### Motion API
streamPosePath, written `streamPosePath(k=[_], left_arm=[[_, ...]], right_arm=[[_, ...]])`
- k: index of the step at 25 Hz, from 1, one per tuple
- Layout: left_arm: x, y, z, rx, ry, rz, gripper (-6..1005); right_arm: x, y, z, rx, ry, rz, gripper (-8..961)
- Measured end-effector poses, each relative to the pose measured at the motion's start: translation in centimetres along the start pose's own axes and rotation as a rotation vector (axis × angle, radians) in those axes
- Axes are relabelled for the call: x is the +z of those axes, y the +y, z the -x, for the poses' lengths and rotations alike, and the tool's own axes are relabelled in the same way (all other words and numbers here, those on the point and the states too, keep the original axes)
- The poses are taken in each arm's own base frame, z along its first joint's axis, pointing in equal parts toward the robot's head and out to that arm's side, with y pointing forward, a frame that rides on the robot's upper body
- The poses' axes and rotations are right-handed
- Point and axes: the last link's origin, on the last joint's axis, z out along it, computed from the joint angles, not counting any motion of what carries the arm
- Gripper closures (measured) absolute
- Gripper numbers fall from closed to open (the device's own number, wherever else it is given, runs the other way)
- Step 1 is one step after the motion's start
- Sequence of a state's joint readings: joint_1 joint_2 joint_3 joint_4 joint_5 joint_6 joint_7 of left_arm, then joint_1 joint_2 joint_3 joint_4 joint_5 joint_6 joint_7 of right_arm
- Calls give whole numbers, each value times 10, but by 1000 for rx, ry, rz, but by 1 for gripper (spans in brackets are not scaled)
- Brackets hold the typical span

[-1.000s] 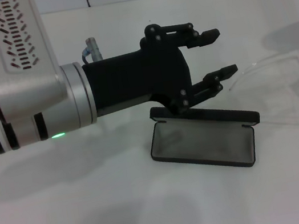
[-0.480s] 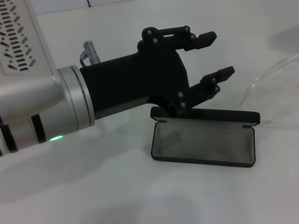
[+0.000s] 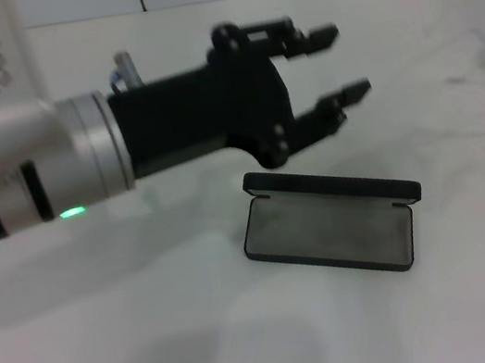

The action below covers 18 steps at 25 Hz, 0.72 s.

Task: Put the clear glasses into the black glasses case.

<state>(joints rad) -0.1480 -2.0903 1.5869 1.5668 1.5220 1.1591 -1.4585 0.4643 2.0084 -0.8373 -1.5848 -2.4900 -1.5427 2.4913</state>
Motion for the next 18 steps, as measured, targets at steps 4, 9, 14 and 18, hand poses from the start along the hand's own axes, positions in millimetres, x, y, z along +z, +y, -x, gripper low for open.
streamPosePath(k=[4, 9, 14, 18], left_arm=[[-8, -10, -12, -47, 88, -40, 515], [-18, -17, -42, -89, 279, -30, 563], [-26, -15, -61, -103, 432, 72, 622], [-21, -17, -58, -145, 465, 126, 748]], right_arm=[[-22, 25, -2, -132, -266, 259, 896], [-26, 49, -13, -250, -512, 542, 897], [-5, 65, -19, -289, -556, 735, 897], [7, 81, -13, -313, -550, 844, 897]])
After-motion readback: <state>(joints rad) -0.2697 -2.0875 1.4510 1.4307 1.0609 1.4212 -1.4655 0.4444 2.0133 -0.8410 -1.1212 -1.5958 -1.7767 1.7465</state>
